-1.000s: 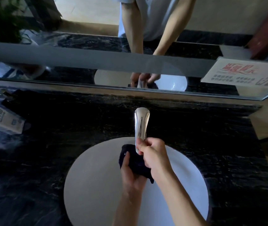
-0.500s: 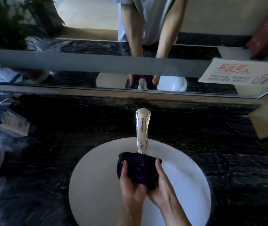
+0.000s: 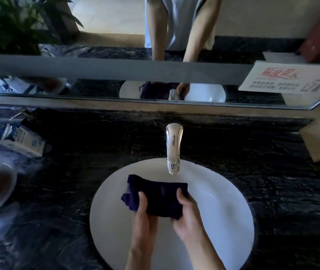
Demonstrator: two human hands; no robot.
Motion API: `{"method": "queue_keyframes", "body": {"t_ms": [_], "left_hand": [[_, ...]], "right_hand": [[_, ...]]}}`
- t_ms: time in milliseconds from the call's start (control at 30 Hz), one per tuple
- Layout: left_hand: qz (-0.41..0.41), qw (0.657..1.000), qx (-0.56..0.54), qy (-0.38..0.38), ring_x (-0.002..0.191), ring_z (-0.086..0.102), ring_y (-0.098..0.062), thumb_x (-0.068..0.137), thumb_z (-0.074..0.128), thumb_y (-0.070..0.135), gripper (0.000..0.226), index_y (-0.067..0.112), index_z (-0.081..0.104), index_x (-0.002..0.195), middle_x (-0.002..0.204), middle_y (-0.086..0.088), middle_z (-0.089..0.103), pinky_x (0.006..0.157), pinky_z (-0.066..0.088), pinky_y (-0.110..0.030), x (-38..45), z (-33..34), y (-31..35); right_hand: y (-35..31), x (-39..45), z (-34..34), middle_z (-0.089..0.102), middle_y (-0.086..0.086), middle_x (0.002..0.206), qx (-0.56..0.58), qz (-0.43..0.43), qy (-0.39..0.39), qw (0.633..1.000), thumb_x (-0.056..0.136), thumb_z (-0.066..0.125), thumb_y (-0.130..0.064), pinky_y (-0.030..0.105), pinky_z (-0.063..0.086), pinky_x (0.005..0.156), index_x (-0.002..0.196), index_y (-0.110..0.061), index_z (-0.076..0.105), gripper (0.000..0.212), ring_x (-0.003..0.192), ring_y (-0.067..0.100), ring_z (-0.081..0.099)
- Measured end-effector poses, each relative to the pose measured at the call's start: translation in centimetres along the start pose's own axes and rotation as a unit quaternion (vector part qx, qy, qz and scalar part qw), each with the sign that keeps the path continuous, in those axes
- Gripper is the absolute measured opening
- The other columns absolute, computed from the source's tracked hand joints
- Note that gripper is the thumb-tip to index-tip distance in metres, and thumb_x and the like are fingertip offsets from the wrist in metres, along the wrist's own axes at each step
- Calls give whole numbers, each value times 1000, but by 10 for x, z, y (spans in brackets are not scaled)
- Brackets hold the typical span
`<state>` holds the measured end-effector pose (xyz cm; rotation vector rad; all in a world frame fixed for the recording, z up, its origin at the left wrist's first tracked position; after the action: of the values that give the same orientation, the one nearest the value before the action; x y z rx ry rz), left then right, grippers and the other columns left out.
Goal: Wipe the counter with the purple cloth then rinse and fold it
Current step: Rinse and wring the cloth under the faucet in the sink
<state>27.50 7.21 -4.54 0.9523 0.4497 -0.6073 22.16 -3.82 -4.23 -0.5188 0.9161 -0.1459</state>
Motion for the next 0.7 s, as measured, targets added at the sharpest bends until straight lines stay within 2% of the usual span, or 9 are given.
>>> {"method": "queue_keyframes", "body": {"t_ms": [67,167,267,300,367,467,567,633,700], "left_hand": [[49,989,135,-26,127,61,-25,67,78,69,89,15,58,134,129,-6,70,100,52,-35,0,-1,12],[113,921,333,-168,127,59,-3,60,80,74,101,21,45,139,131,20,67,102,50,-23,-2,20,18],[94,769,559,-294,158,8,-19,64,85,58,121,42,11,158,169,11,11,126,21,-42,-4,35,-6],[68,739,598,-303,158,-3,-21,63,85,55,125,56,-1,154,168,18,-8,127,20,-44,-6,34,-12],[33,713,635,-296,158,0,-21,65,85,49,127,71,-13,142,160,28,-23,123,29,-45,-10,34,-16],[-3,580,767,-274,155,15,-25,73,84,44,136,47,-30,147,164,4,-28,119,35,-41,-21,33,-22],[-46,434,869,-233,145,33,-37,85,78,30,126,19,-25,156,164,-22,-10,112,41,-42,-36,34,-20],[-38,397,891,-216,138,41,-35,91,71,24,112,15,-18,158,161,-22,6,109,42,-40,-41,40,-15],[-25,352,912,-206,135,43,-33,95,64,23,97,12,-7,160,158,-19,17,107,43,-39,-42,42,-12]], "right_hand": [[-5,0,5,71,25,121,-36,-17,-12,999,102,52,-19,47,54,95,128,2,62,35,112,40,69],[-3,-1,10,71,25,122,-61,-14,-35,997,100,48,-45,47,54,92,126,1,64,55,112,37,70],[1,-1,9,71,19,125,-112,-9,-36,993,90,56,-68,49,52,93,127,-10,65,70,116,34,69],[0,-1,8,71,15,126,-152,-17,-27,988,83,61,-71,49,54,95,128,-13,63,73,116,32,69],[0,0,5,72,10,120,-219,-31,-17,975,72,72,-70,46,57,95,122,-18,62,73,111,26,71],[5,1,-1,72,9,117,-259,-41,-30,965,67,85,-54,42,59,91,120,-26,59,65,106,21,73],[5,-5,2,70,-4,107,-289,-44,-58,955,83,83,-27,20,58,73,127,-34,51,54,90,1,73],[11,-5,5,63,-7,125,-319,-26,-90,943,82,85,-30,17,54,74,144,-37,37,79,97,-2,68],[17,-6,8,48,-5,146,-342,1,-107,933,70,90,-45,20,50,87,157,-37,23,110,121,8,57]]}}
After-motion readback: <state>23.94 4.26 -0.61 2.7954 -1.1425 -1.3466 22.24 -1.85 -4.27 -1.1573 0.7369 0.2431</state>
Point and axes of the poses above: each hand's wrist, its own x-axis towards the middle knuckle, its own z-axis out of the palm, y = z × x, the point moved 10 cm from there along x, towards the middle knuckle
